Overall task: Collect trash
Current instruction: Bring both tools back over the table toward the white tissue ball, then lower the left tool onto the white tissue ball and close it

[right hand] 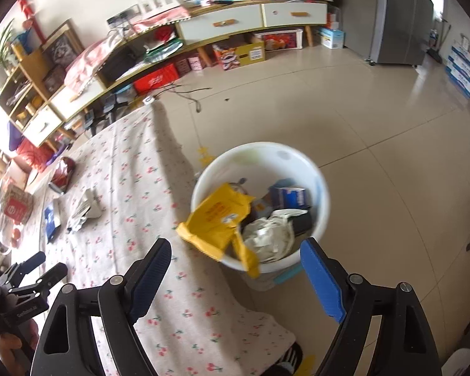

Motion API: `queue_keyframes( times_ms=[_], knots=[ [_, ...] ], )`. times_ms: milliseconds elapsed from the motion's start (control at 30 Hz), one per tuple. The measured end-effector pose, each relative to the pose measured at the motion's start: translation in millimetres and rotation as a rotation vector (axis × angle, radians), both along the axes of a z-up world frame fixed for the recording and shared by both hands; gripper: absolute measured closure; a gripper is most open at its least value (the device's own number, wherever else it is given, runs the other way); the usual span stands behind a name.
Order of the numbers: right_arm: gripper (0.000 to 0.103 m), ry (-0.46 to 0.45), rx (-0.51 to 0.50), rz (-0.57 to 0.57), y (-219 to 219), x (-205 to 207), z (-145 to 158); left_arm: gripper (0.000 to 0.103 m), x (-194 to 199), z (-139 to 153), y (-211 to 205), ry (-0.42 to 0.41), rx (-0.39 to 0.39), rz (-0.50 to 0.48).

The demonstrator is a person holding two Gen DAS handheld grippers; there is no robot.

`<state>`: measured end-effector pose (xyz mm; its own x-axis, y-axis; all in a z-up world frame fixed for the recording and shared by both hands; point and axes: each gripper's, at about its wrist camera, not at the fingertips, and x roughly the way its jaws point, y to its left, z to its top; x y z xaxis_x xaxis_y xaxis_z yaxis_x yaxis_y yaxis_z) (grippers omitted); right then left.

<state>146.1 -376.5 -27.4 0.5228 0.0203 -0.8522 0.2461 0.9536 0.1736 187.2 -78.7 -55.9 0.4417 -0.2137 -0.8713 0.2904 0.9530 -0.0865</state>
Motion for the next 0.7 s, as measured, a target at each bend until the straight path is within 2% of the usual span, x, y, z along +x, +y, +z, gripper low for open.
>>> queue_keyframes(
  times_ms=[100,167,400,433,567,700],
  knots=[
    [0.014,0.004,0.007,0.031,18,5,-1,0.006,-1,-1,18,0.002,0.007,0.02],
    [0.006,0.006,0.002,0.053,30,10,-1,0.004,-2,-3,29,0.004,0.015,0.033],
    [0.005,0.017,-0.036,0.122,74,24,-3,0.003,-4,-11,69,0.024,0.021,0.08],
    [0.0,0.026,-0.042,0.135,79,26,-5,0.002,-4,-12,75,0.026,0.022,0.087],
    [0.0,0.048,-0.074,0.182,102,32,-11,0.002,-5,-19,102,0.041,0.017,0.123],
    [0.0,0.082,-0.109,0.221,120,35,-20,0.001,-1,-27,124,0.095,0.004,0.17]
  ],
)
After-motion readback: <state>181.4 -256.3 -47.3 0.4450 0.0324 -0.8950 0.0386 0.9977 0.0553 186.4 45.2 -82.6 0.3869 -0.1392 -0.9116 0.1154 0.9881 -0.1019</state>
